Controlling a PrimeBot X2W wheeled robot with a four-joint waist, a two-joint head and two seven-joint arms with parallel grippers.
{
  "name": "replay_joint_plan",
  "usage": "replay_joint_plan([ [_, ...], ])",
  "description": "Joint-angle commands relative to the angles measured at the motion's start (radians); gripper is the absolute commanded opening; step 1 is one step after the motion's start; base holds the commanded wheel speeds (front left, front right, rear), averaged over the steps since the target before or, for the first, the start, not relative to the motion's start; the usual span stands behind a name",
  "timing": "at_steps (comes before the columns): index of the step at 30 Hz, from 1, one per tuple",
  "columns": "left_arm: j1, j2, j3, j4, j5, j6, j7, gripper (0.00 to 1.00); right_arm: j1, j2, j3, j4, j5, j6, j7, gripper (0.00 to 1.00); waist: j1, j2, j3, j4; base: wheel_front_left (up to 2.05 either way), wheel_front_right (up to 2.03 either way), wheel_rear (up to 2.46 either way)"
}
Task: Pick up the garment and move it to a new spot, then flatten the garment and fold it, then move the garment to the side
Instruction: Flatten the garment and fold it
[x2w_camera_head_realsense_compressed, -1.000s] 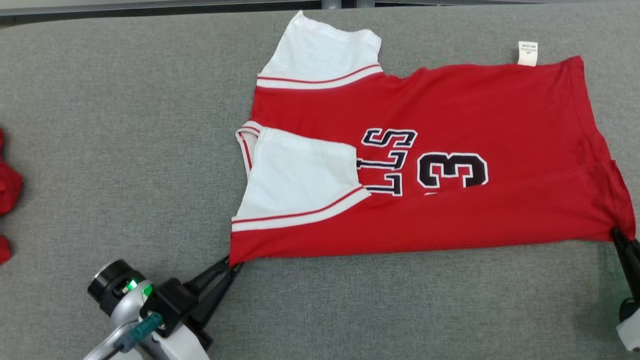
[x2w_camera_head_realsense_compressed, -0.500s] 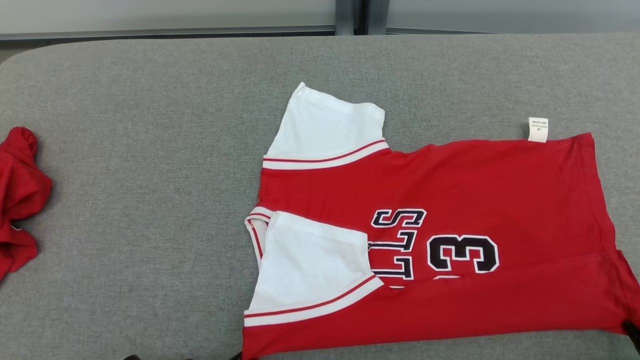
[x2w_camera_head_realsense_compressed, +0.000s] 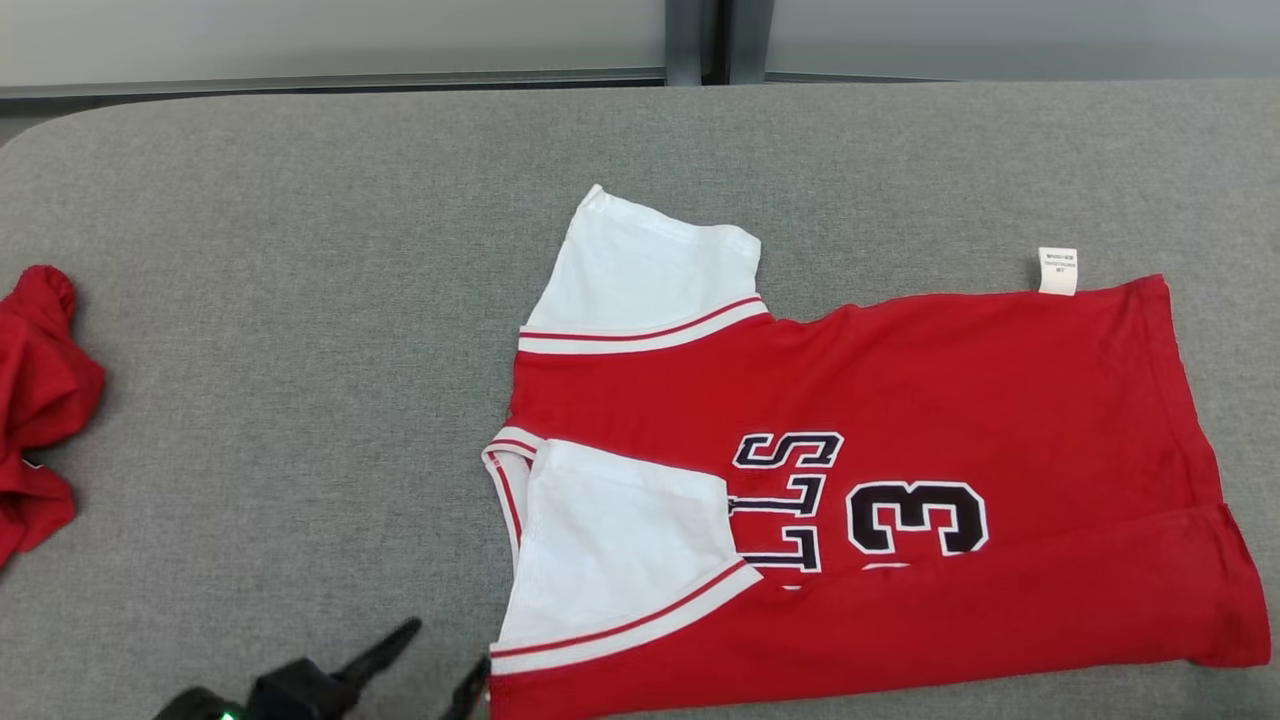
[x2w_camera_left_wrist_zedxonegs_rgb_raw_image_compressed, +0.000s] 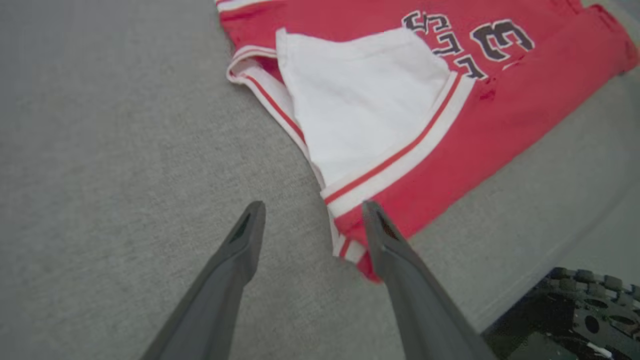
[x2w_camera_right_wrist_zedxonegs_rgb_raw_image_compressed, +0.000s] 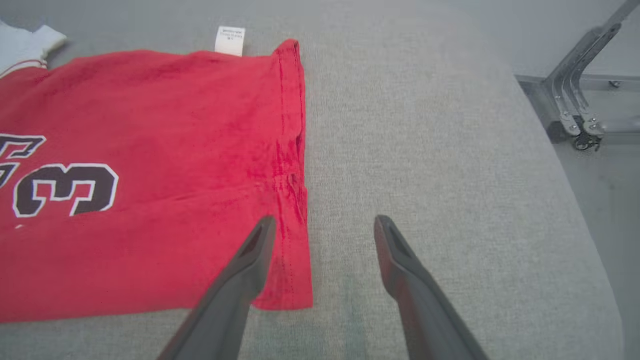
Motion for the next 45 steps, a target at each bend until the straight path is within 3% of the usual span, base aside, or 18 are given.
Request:
replay_joint_plan([
  [1,-0.021,0.01,0.039,-0.035,-0.005,0.02,-0.025,1.0,-0.035,0.013,-0.008,-0.035,-0.025,-0.002,-0.027,1.0,0.0,0.0,0.003,-0.001,0.0,0.0,0.0],
  [5,-0.128,-0.011,0.136,-0.096,-0.026,0.044,-0.069,1.0,-0.117,0.024,0.054,-0.091,-0.093,-0.001,-0.131,1.0,0.0,0.0,0.024,0.003,0.0,0.0,0.0],
  [9,-0.322,-0.057,0.158,-0.084,-0.078,0.003,0.006,1.0,-0.223,0.023,0.133,-0.071,-0.16,-0.002,-0.221,1.0,0.0,0.0,0.065,0.004,0.0,0.0,0.0],
  [15,-0.704,-0.109,0.149,0.118,-0.281,-0.157,0.28,1.0,-0.374,0.012,0.23,-0.013,-0.21,-0.002,-0.294,1.0,0.0,0.0,0.14,-0.016,0.0,0.0,0.0],
  [22,-1.087,-0.158,0.104,0.408,-0.355,-0.203,0.566,1.0,-0.523,0.043,0.317,0.056,-0.21,-0.002,-0.35,1.0,0.0,0.0,0.235,-0.091,0.0,0.0,0.0],
  [27,-1.2,-0.157,0.052,0.519,-0.329,-0.221,0.658,1.0,-0.581,0.067,0.365,0.105,-0.202,-0.002,-0.391,1.0,0.0,0.0,0.277,-0.14,0.0,0.0,0.0],
  [35,-1.291,-0.135,-0.039,0.661,-0.283,-0.243,0.697,1.0,-0.63,0.094,0.396,0.18,-0.196,-0.002,-0.464,1.0,0.0,0.0,0.334,-0.217,0.0,0.0,0.0],
  [45,-1.299,-0.095,-0.105,0.662,-0.31,-0.246,0.707,1.0,-0.63,0.097,0.397,0.219,-0.185,-0.002,-0.496,1.0,0.0,0.0,0.345,-0.25,0.0,0.0,0.0],
])
